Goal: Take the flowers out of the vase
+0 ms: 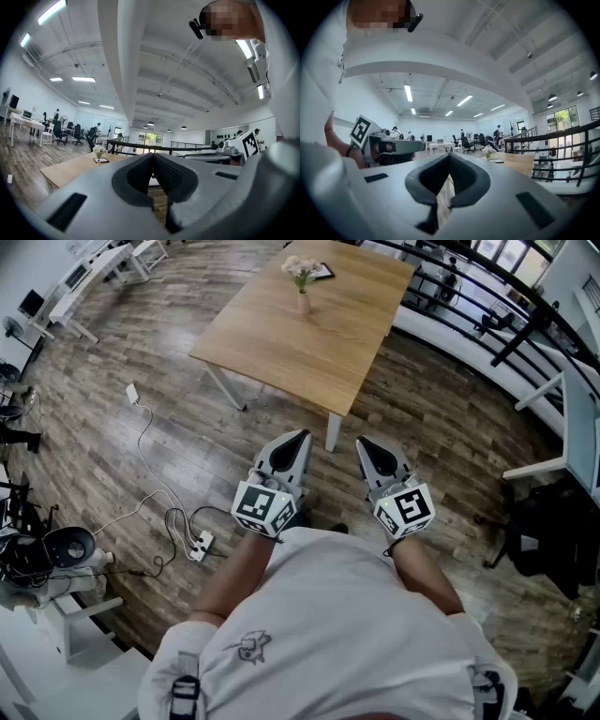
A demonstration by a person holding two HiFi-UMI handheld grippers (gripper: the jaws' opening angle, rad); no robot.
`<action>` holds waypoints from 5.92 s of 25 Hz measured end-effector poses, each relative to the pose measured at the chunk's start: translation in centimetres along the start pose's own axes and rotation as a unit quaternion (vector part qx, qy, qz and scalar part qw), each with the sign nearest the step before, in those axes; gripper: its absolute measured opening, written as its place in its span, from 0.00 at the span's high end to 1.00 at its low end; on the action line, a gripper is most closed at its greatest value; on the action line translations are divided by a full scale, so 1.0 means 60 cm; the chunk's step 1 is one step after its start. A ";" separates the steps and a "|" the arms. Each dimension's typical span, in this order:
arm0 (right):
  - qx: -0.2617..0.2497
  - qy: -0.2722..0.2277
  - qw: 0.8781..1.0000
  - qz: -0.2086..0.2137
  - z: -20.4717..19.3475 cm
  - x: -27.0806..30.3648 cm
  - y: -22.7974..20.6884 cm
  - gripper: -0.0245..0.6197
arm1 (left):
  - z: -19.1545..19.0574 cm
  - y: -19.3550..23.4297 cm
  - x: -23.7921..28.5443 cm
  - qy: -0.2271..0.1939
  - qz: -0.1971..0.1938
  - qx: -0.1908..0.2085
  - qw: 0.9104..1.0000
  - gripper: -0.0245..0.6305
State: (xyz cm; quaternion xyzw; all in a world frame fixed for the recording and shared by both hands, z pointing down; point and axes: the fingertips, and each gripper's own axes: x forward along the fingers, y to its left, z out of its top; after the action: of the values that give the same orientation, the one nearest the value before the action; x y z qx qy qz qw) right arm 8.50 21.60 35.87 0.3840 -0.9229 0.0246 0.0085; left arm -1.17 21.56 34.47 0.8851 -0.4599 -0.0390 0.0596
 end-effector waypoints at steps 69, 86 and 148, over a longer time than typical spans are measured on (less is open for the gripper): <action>0.044 0.027 0.997 0.049 0.012 0.530 -0.420 0.96 | 0.048 0.433 0.477 0.022 0.041 0.016 0.999 0.96; 0.061 0.098 0.993 -0.003 -0.075 0.725 -0.502 0.88 | -0.031 0.609 0.583 0.077 0.008 -0.028 0.997 0.96; 0.080 0.206 0.971 -0.095 -0.339 1.046 -0.659 0.86 | -0.214 0.827 0.720 0.163 -0.041 -0.090 0.982 0.96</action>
State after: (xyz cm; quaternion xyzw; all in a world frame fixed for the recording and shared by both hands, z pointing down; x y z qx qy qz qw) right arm -7.75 -49.66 59.90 0.4560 -0.8556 0.1762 0.1701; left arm -14.94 -41.17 53.57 0.8886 -0.4022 0.0618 0.2117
